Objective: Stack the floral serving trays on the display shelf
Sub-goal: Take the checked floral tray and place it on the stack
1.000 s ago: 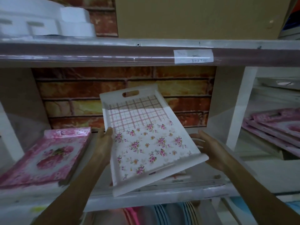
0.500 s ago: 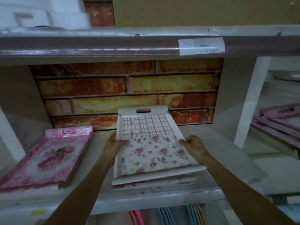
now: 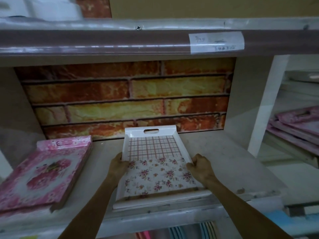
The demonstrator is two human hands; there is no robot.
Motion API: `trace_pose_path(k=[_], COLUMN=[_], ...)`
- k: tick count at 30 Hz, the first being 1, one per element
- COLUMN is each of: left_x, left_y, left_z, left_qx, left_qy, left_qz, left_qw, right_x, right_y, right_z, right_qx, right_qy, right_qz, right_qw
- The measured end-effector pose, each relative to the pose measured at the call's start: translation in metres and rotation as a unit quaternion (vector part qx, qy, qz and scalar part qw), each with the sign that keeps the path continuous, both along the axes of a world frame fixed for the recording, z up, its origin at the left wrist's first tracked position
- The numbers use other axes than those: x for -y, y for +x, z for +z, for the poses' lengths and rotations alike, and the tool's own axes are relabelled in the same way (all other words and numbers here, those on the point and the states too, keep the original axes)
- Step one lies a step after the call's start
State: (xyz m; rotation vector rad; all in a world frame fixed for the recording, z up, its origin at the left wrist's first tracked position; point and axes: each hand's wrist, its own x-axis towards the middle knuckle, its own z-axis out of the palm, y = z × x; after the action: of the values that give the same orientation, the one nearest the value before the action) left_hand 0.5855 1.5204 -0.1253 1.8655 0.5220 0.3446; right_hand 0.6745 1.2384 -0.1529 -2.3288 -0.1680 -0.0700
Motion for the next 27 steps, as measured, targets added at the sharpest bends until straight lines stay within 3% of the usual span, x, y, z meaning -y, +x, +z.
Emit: trace_pose_path(k=[19,24,27], left_x=[-0.013,-0.017,-0.032], left_y=[0.021,0.02,0.024], left_z=[-0.02,-0.017,-0.018], left_qx=[-0.064,-0.093,-0.121], left_qy=[0.146,0.172,0.263], left_qz=[0.02,0.011,0.022], left_qw=[0.987,0.981,0.957], right_x=[-0.012,-0.011,-0.003], right_y=[0.002,0.002,-0.002], right_z=[-0.009,-0.009,0.001], right_qx=[-0.002,-0.029,-0.027], right_qy=[-0.085,-0.037,0.014], right_qz=[-0.027,-0.01,0.003], right_qw=[0.996,0.999,1.0])
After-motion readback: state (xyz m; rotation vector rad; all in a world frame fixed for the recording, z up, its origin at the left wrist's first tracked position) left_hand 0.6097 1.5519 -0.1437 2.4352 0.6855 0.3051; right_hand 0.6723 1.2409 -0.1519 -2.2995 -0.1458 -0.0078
